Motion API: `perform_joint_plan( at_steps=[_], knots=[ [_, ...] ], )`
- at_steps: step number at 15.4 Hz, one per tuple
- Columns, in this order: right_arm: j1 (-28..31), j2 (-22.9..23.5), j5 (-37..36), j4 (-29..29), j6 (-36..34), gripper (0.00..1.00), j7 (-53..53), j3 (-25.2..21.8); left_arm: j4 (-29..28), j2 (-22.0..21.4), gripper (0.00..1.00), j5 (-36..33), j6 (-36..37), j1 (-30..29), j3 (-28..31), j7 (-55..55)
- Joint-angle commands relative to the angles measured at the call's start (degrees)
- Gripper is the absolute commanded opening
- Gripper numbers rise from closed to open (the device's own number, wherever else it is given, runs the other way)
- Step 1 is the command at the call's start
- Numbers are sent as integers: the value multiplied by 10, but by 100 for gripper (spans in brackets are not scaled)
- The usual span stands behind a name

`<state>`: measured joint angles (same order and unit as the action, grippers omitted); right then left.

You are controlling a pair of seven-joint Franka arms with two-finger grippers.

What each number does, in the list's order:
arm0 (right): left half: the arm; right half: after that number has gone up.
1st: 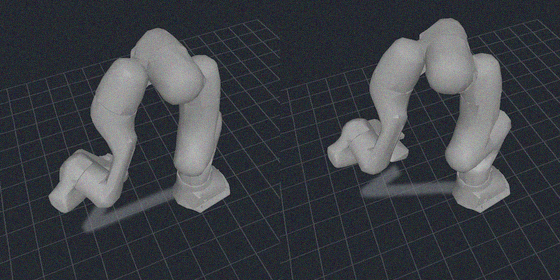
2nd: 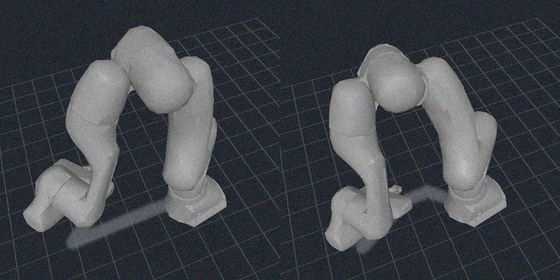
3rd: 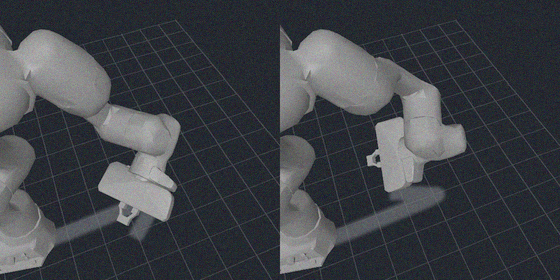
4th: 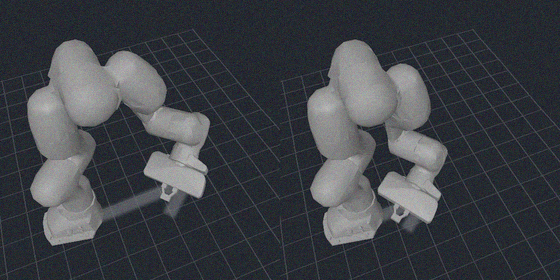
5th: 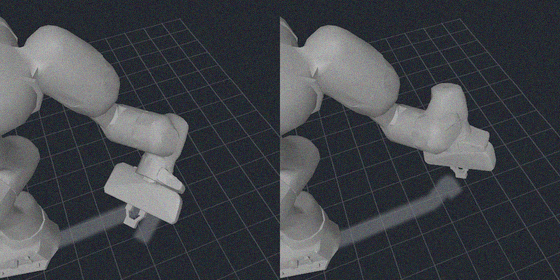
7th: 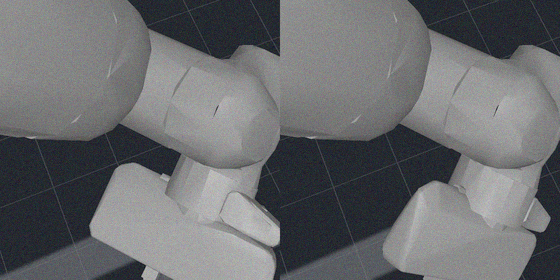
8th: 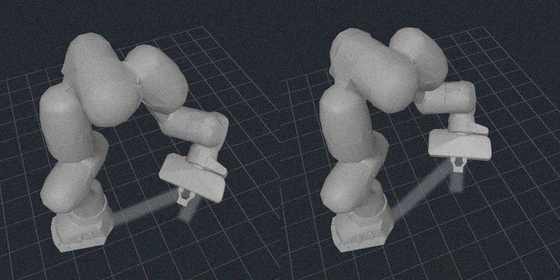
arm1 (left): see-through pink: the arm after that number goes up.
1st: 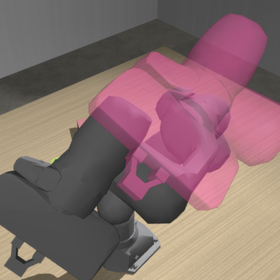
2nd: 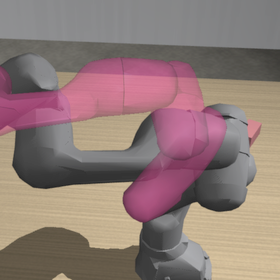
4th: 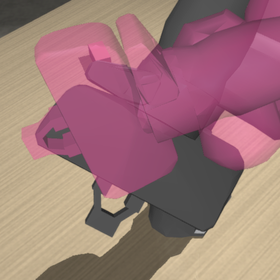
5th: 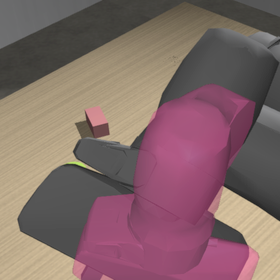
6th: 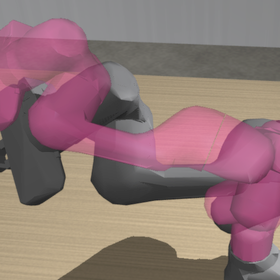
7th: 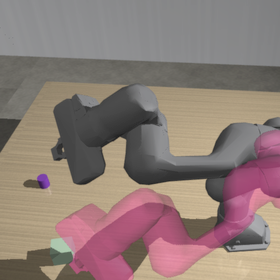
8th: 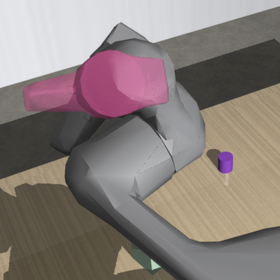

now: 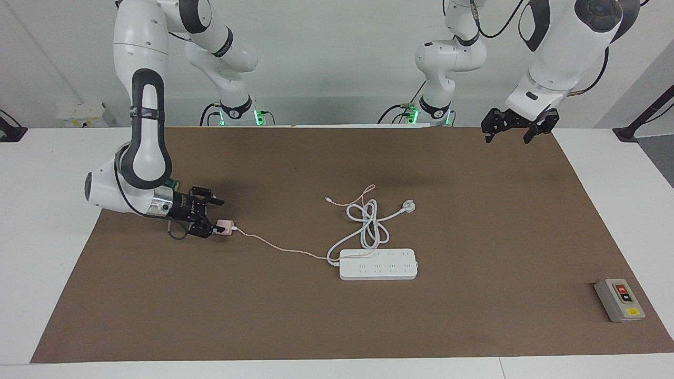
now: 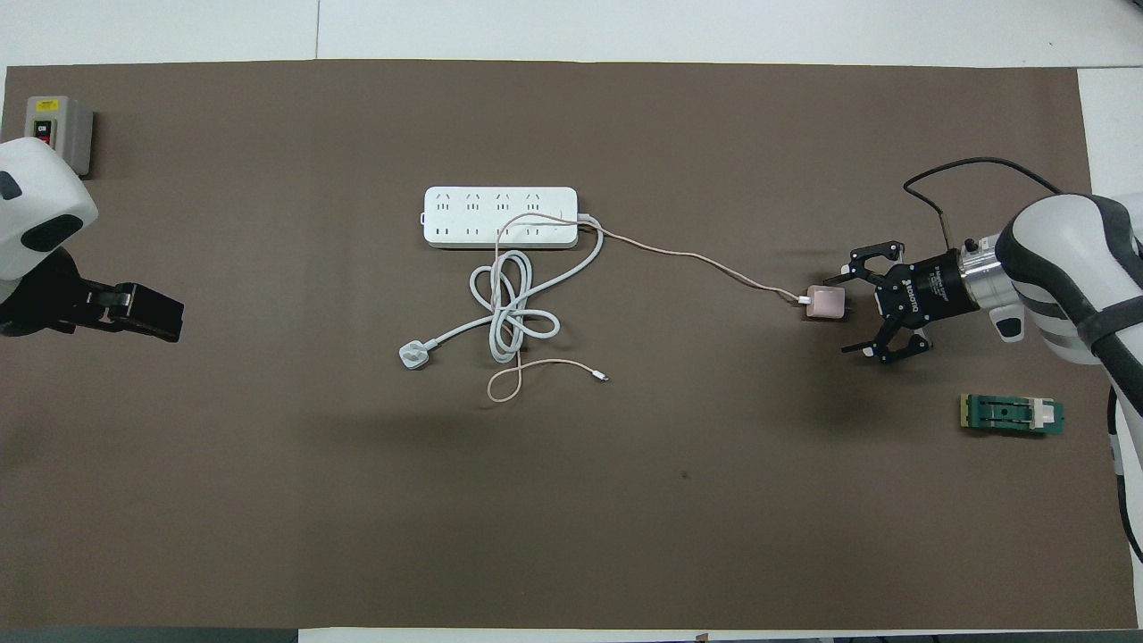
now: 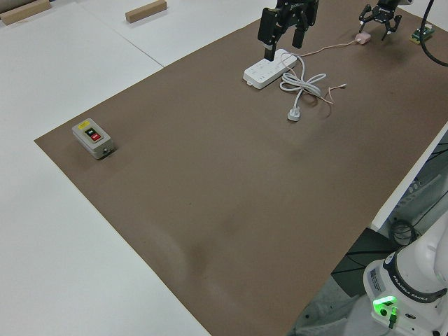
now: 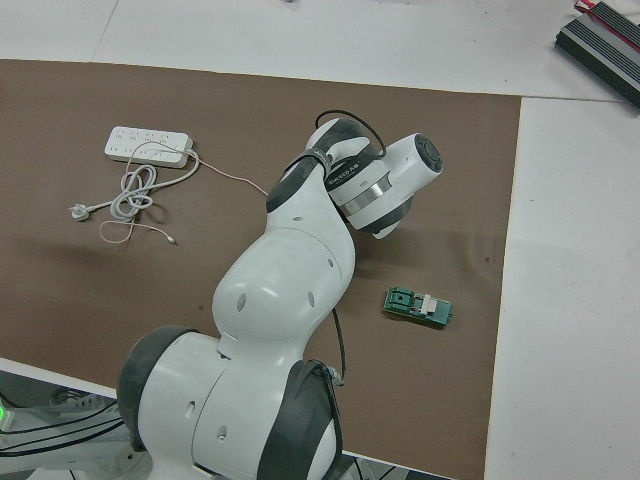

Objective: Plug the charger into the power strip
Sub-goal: 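Reach the right gripper down over the pink charger plug, then close the right gripper on the pink charger and lift it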

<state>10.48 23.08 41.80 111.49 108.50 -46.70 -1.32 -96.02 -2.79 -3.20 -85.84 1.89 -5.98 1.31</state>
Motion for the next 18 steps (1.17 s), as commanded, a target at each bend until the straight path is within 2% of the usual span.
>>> perform_joint_plan(
  at_steps=[1,6,7,8,10,11,12,18],
  knots=[
    [2,-2,12,9,29,100,19,4,-7,-9,100,-5,4,-7,-3,8],
    [-2,0,14,24,62,100,22,5,-7,-9,100,-5,4,-7,-3,8],
    [-2,5,16,24,63,96,34,5,-7,-9,100,-5,4,-7,-3,8],
    [-2,6,18,24,63,84,40,5,-7,-9,100,-5,4,-7,-3,8],
    [1,6,19,23,60,36,43,5,-6,-10,100,-8,9,-7,-1,10],
    [1,6,19,21,57,8,46,5,-7,-10,100,-8,9,-8,1,10],
    [-2,6,19,20,56,0,45,5,-7,-10,100,-8,4,-15,2,9],
    [-10,5,18,-10,35,0,2,8,-3,-12,100,-8,7,-22,1,8]
  ],
)
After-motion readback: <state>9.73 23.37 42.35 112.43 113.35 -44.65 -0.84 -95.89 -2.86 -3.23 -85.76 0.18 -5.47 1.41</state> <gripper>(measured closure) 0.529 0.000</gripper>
